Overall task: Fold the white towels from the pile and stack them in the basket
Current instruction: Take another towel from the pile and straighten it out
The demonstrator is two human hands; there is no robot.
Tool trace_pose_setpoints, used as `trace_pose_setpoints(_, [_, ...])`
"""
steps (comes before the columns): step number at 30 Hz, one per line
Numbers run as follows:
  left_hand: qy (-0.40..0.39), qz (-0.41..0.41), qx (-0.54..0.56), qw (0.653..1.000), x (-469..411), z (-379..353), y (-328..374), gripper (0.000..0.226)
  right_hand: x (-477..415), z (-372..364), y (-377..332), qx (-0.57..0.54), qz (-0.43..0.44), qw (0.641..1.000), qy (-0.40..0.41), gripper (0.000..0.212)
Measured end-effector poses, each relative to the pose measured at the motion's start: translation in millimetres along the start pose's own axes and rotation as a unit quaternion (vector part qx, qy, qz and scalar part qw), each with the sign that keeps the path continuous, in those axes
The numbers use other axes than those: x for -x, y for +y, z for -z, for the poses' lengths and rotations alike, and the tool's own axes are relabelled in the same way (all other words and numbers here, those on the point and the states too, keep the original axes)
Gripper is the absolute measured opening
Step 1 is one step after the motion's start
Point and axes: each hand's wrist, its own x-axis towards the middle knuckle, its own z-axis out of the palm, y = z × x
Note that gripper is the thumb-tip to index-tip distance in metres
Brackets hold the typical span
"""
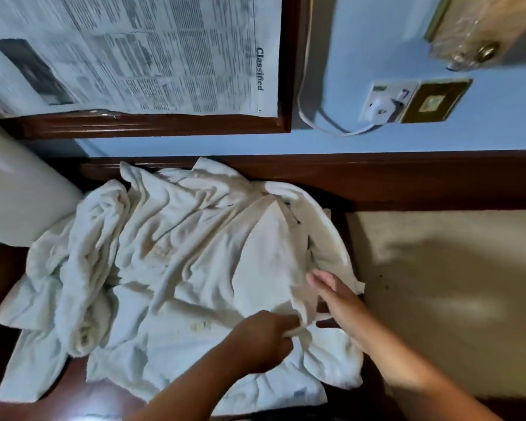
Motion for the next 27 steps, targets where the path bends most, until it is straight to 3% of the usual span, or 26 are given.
trace_pose_setpoints(2, [-0.046, -0.036, -0.045, 0.997, 2.7, -17.0, 15.1, 0.026, -2.8, -3.2, -5.5, 0.004, -0.048, 0.998, -0.033, 0.1])
trace_pose_setpoints(5, [-0.016, -0.021, -0.046, 0.999, 11.3, -39.4, 22.8, 0.049, -3.9, -14.6, -5.7, 0.08, -0.078, 0.992, -0.054, 0.07])
trace_pose_setpoints(8, [0.095, 0.07, -0.027, 0.993, 17.6, -57.9, 14.1, 0.035, -7.5, -19.3, 1.2, 0.146, -0.076, 0.986, -0.033, 0.044])
trace_pose_setpoints(10, [0.194, 0.158, -0.023, 0.968, 24.0, -66.2, 2.4, 0.039, -3.4, -13.8, -0.2, 0.138, -0.054, 0.989, -0.027, 0.031])
trace_pose_setpoints(13, [0.265, 0.264, -0.006, 0.928, 35.6, -68.9, -23.8, 0.06, 16.8, 6.4, -8.7, 0.119, -0.027, 0.991, -0.058, 0.025])
trace_pose_setpoints(17, [0.404, 0.311, -0.015, 0.86, 40.5, -73.5, -36.9, 0.044, 37.0, 60.9, -1.9, 0.102, 0.02, 0.993, -0.057, 0.022])
trace_pose_setpoints(19, [0.445, 0.289, 0.074, 0.845, 34.7, -72.3, -11.5, 0.046, 48.1, 95.1, 3.8, 0.089, 0.047, 0.994, -0.034, 0.039])
trace_pose_setpoints(21, [0.445, 0.276, 0.187, 0.831, 22.5, -68.6, 31.8, 0.05, 61.2, 127.8, 6.6, 0.111, 0.088, 0.99, -0.019, 0.091])
trace_pose_setpoints(23, [0.442, 0.22, 0.237, 0.837, 10.8, -69.4, 88.5, 0.05, 78.5, 152.9, 6.9, 0.218, 0.131, 0.966, -0.048, 0.13])
trace_pose_setpoints(25, [0.434, 0.137, 0.261, 0.851, 4.2, -72.2, 152.1, 0.044, 95.0, 164.3, 8.8, 0.339, 0.153, 0.923, -0.097, 0.136])
trace_pose_setpoints(27, [0.388, 0.027, 0.302, 0.87, -0.9, -76.8, 209.5, 0.034, 102.1, 168.3, 16.8, 0.343, 0.229, 0.907, -0.084, 0.115])
